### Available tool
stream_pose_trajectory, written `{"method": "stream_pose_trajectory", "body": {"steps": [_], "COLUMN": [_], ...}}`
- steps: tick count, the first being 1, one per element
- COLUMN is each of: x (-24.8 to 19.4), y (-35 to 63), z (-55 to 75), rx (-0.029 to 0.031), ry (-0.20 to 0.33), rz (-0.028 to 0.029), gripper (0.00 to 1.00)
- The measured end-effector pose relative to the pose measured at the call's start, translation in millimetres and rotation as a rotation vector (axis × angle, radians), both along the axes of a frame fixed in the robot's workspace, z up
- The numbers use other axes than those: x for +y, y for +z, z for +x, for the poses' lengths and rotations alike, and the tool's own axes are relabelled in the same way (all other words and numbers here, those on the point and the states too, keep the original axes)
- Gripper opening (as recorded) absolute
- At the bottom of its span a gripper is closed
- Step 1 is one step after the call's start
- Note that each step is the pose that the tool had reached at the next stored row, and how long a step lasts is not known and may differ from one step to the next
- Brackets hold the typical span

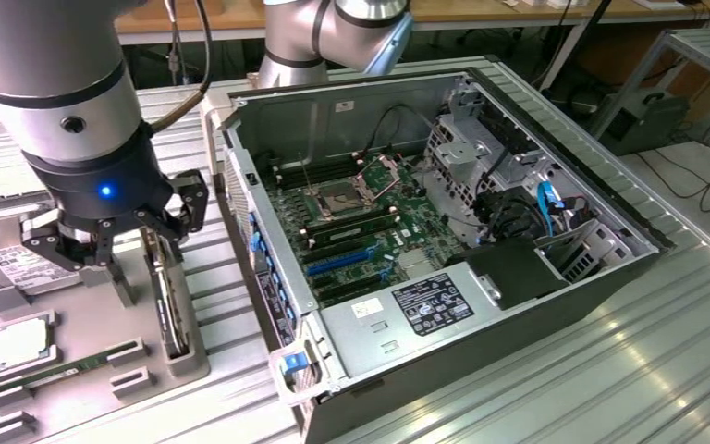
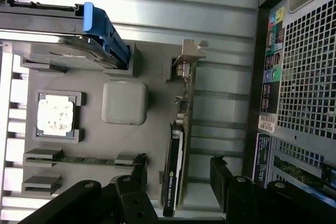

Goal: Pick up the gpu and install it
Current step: 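Pick up the gpu and move the gpu toward the slot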

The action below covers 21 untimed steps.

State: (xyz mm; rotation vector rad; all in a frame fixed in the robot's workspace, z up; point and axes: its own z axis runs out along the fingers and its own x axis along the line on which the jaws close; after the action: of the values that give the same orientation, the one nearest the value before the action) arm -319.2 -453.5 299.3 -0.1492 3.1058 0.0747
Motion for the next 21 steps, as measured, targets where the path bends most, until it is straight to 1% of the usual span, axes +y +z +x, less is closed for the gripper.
{"method": "stream_pose_trajectory", "body": {"steps": [6, 14, 18, 21], "x": [-1.8, -2.0, -2.0, -2.0], "y": [-7.8, -19.7, -25.5, -29.1], "z": [-0.2, -0.5, -0.5, -0.5], "rx": [0.0002, 0.0001, 0.0002, -0.0011], "ry": [0.0, -0.011, -0.028, -0.04], "rz": [-0.0002, -0.0002, -0.0002, -0.0002], "gripper": [0.6, 0.6, 0.6, 0.6]}}
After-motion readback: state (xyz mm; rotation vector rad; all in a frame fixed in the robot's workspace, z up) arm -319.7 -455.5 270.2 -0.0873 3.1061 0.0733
